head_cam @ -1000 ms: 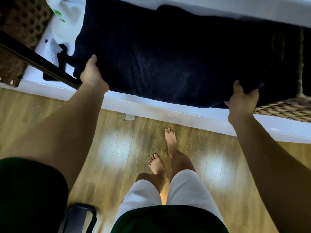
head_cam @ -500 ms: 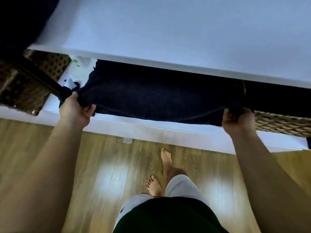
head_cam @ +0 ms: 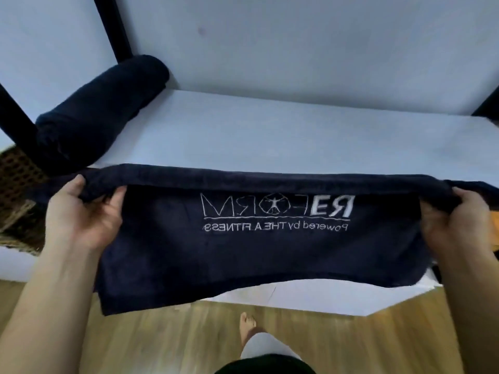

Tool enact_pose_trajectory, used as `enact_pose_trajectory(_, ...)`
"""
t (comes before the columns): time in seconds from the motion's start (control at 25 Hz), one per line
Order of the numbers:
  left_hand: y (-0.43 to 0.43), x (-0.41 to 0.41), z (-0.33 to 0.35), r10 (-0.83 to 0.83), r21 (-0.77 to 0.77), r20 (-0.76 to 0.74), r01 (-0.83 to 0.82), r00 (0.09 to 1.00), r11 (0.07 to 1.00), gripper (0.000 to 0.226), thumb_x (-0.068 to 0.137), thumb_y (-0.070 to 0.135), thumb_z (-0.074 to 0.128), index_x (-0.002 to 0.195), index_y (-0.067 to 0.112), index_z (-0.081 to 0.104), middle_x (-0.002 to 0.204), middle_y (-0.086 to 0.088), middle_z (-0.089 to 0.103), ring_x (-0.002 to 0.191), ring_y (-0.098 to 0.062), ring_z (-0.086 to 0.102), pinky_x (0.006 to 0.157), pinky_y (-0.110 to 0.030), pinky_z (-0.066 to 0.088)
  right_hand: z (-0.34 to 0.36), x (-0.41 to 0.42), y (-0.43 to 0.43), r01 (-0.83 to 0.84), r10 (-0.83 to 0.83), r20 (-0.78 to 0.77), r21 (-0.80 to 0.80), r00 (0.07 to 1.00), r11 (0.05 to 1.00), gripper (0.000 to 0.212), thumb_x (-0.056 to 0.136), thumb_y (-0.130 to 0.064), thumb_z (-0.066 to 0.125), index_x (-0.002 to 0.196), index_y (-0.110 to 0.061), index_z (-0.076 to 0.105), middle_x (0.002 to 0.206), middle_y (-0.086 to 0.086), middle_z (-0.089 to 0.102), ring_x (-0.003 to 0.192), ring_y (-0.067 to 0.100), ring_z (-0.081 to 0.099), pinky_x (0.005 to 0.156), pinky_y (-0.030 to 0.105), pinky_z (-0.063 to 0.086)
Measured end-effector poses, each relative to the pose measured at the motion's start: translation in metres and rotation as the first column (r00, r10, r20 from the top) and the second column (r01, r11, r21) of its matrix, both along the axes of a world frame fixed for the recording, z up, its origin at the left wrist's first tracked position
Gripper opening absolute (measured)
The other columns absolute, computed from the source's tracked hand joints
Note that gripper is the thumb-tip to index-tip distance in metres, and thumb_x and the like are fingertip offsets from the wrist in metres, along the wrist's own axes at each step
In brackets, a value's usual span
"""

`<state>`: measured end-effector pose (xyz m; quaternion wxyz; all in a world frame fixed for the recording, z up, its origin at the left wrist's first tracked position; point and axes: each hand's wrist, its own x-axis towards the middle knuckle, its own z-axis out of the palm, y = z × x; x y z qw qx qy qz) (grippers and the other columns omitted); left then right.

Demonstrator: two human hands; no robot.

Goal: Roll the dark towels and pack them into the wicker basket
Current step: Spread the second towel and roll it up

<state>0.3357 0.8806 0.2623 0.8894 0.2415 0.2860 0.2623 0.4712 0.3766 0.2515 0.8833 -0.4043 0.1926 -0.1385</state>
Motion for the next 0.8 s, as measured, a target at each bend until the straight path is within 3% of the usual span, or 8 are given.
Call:
enact_pose_trajectory(0.12,-0.019,0.036,0.038,-0.051,0.022,0.148,0.049,0.988,0.999,0.027,0.101,0.022,0.048,0.114,0.002,0.061,0.104,-0.013,0.076,0.098,-0.023,0.073,0.077,-0.037,0.06,0.04,0.037,-0.028,-0.156,0.149,0.139,0.041,0.979,0.987,0.008,0.098,-0.027,0.053,0.099,-0.02,0.057,0.108,0.005,0.071,0.102,0.015,0.067,0.089,0.026,0.056)
enact_pose_trajectory(0.24,-0.035,0.097,0.057,-0.11,-0.052,0.241,0.126,0.964,0.991,0.037,0.106,0.024,0.04,0.125,-0.004,0.056,0.118,-0.023,0.069,0.107,-0.035,0.069,0.081,-0.045,0.059,0.064,0.095,-0.046,0.065,-0.078,0.092,0.14,0.993,0.988,0.046,0.087,-0.001,0.06,0.132,-0.004,0.054,0.133,0.023,0.059,0.101,0.033,0.068,0.069,0.039,0.062)
enact_pose_trajectory(0.36,-0.056,0.143,0.04,-0.247,0.225,0.097,0.22,0.964,0.949,0.048,0.107,0.03,0.038,0.149,0.007,0.036,0.138,-0.016,0.055,0.126,-0.032,0.057,0.09,-0.042,0.054,0.052,0.113,-0.015,-0.13,0.12,-0.049,-0.389,0.992,0.912,0.049,0.106,-0.021,0.043,0.152,-0.01,0.031,0.133,0.016,0.055,0.119,0.033,0.059,0.084,0.041,0.057)
enact_pose_trajectory(0.4,-0.062,0.152,0.027,-0.276,0.476,-0.082,0.281,0.958,0.833,0.051,0.107,0.032,0.039,0.153,0.013,0.03,0.142,-0.012,0.051,0.132,-0.029,0.051,0.102,-0.043,0.047,0.037,0.117,-0.01,-0.206,0.166,-0.124,-0.682,0.978,0.702,0.053,0.106,-0.03,0.045,0.154,-0.015,0.028,0.132,0.01,0.056,0.128,0.031,0.054,0.097,0.039,0.049)
enact_pose_trajectory(0.48,-0.073,0.164,0.004,-0.11,0.825,-0.541,0.551,0.834,0.126,0.057,0.104,0.045,0.039,0.156,0.026,0.024,0.154,0.0,0.041,0.145,-0.022,0.033,0.122,-0.049,0.018,0.011,0.122,0.001,-0.312,0.25,-0.328,-0.944,0.911,-0.102,0.057,0.103,-0.046,0.042,0.156,-0.027,0.028,0.15,0.001,0.046,0.144,0.026,0.036,0.116,0.041,0.028)
enact_pose_trajectory(0.52,-0.075,0.171,-0.006,0.102,0.678,-0.684,0.681,0.723,-0.277,0.061,0.102,0.054,0.032,0.157,0.032,0.02,0.161,0.006,0.028,0.151,-0.018,0.018,0.123,-0.052,0.002,0.004,0.131,0.003,-0.322,0.197,-0.438,-0.841,0.877,-0.435,0.059,0.102,-0.055,0.034,0.156,-0.034,0.026,0.162,-0.002,0.031,0.151,0.024,0.023,0.121,0.046,0.016)
enact_pose_trajectory(0.56,-0.077,0.178,-0.009,0.269,0.46,-0.732,0.745,0.626,-0.483,0.064,0.099,0.062,0.024,0.157,0.036,0.014,0.165,0.011,0.013,0.153,-0.016,0.004,0.12,-0.055,-0.006,0.003,0.138,0.004,-0.338,0.15,-0.508,-0.737,0.848,-0.586,0.062,0.099,-0.063,0.025,0.156,-0.04,0.021,0.166,-0.006,0.017,0.154,0.022,0.01,0.123,0.05,0.006)
enact_pose_trajectory(0.8,-0.064,0.243,0.0,0.372,0.239,-0.777,0.784,0.509,-0.572,0.064,0.094,0.071,0.015,0.154,0.051,0.002,0.165,0.014,-0.007,0.152,-0.018,-0.011,0.115,-0.064,-0.01,0.004,0.194,0.0,-0.369,0.095,-0.562,-0.652,0.822,-0.663,0.069,0.093,-0.073,0.014,0.156,-0.047,0.01,0.168,-0.011,0.001,0.155,0.022,-0.003,0.122,0.056,-0.002)
